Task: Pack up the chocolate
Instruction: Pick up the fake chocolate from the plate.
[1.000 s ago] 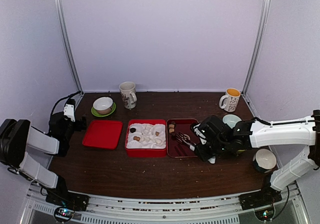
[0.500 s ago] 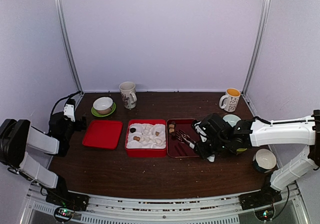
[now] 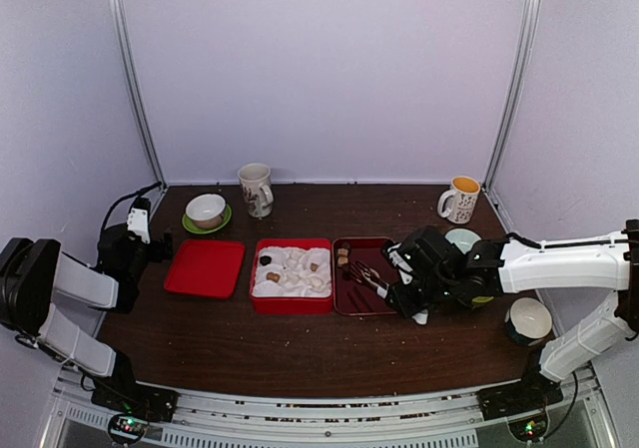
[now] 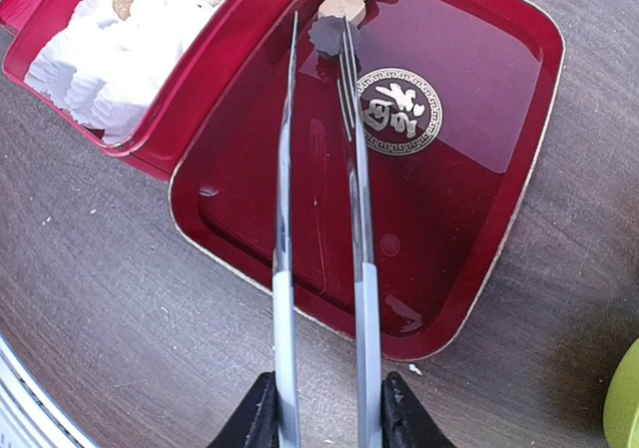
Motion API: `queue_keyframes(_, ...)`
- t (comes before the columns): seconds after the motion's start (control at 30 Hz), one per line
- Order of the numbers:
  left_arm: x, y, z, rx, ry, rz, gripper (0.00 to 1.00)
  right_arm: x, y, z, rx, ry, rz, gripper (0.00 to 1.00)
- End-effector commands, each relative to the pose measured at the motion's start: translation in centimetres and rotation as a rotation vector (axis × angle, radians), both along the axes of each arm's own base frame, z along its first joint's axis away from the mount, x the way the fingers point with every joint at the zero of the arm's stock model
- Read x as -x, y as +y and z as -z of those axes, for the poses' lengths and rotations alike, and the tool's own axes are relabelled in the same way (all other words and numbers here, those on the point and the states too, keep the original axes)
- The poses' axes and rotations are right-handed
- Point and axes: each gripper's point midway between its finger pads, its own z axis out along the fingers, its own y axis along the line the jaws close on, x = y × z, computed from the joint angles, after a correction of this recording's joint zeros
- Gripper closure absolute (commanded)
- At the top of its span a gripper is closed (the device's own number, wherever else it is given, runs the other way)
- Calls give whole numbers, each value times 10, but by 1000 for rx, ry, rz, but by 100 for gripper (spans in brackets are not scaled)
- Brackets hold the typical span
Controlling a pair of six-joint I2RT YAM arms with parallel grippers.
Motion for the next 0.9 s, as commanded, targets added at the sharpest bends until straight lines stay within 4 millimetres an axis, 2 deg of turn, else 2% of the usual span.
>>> queue_keyframes(0.0,-4,5,-17,1,-61,-15,2,-6,4,-9,-14,-15,1,69)
queue_keyframes(0.5,-4,5,-17,1,-62,-15,2,1,2,-10,34,26,-50,69)
queue_keyframes(0.67,-4,5,-17,1,-63,-15,2,9,9,-7,37,64,-128,68)
queue_keyframes(0.87,-4,4,-16,1,-61,-14,2,-2,12,-5,74,49,-106,68)
